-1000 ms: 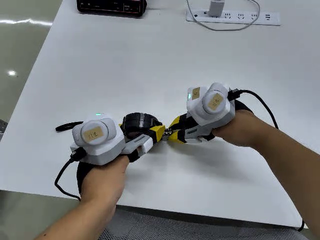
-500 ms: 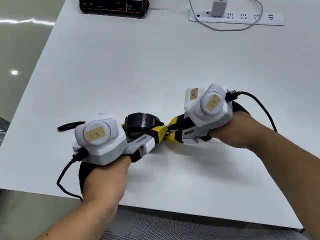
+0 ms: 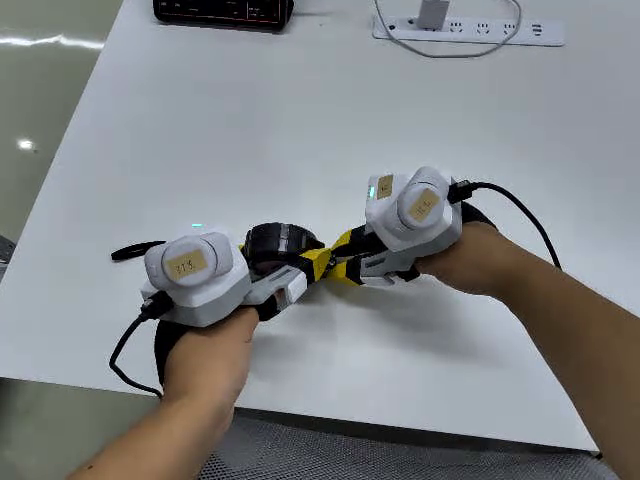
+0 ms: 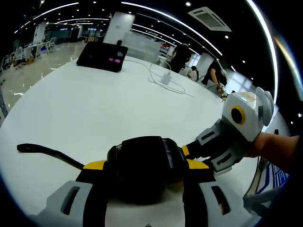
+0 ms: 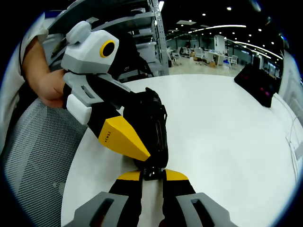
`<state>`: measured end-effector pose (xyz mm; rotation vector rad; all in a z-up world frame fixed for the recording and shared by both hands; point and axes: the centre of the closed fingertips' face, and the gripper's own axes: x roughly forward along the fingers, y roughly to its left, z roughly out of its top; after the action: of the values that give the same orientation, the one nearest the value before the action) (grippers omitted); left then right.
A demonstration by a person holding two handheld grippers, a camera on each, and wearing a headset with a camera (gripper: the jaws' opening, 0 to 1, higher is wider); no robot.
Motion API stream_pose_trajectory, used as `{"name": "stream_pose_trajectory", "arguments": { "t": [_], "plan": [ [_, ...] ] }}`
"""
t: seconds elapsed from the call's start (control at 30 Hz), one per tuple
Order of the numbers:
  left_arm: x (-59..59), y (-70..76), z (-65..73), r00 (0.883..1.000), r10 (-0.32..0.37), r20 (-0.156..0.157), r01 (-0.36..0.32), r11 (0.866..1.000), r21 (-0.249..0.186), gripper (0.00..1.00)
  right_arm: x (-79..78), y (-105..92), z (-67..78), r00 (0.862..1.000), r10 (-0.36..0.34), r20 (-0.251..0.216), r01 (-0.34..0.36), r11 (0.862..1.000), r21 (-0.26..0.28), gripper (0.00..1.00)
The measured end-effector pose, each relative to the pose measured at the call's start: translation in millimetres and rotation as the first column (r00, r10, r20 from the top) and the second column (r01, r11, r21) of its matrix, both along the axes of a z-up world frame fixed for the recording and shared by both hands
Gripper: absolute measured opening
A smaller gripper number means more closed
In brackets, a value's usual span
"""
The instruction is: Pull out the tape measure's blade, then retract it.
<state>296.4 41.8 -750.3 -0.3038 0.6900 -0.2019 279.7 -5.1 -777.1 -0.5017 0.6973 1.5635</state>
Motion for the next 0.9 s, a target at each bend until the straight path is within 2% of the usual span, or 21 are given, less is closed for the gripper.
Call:
{"name": "stream_pose_trajectory", "arguments": {
  "t": [0.07, 0.1, 0.17, 0.5, 0.67, 0.73, 0.9],
  "plan": [
    [-0.1, -0.5, 0.1, 1.0, -0.002, 0.0, 0.002, 1.0, -0.007, 0.6, 0.0, -1.7, 0.8, 1.0, -0.004, -0.005, 0.004, 1.0, 0.002, 0.16],
    [-0.3, -0.7, 0.4, 1.0, -0.006, -0.001, 0.006, 1.0, -0.009, 0.6, -1.6, -1.2, 3.9, 1.0, -0.012, -0.029, 0.012, 1.0, 0.019, 0.17],
    [-0.2, -0.8, 0.0, 1.0, -0.009, -0.004, 0.009, 1.0, -0.008, 0.6, 0.1, -2.2, 3.5, 1.0, -0.016, -0.017, 0.016, 1.0, 0.012, 0.19],
    [-1.5, -1.6, 0.5, 1.0, -0.02, -0.002, 0.02, 1.0, 0.005, 0.61, -0.8, -4.4, 5.5, 0.999, -0.032, -0.02, 0.033, 0.999, 0.017, 0.22],
    [-2.9, -1.9, -0.2, 0.999, -0.041, 0.0, 0.041, 0.999, 0.025, 0.61, -1.6, -6.0, 9.6, 0.998, -0.051, -0.028, 0.052, 0.998, 0.025, 0.26],
    [-3.6, -2.3, -0.2, 0.999, -0.053, 0.0, 0.053, 0.998, 0.039, 0.61, -1.7, -6.2, 9.5, 0.999, -0.042, -0.012, 0.043, 0.999, 0.02, 0.27],
    [-3.8, -2.9, 1.1, 0.998, -0.066, 0.006, 0.065, 0.996, 0.055, 0.62, -1.8, -4.5, 11.5, 0.998, -0.053, -0.029, 0.054, 0.998, 0.027, 0.28]
  ]
}}
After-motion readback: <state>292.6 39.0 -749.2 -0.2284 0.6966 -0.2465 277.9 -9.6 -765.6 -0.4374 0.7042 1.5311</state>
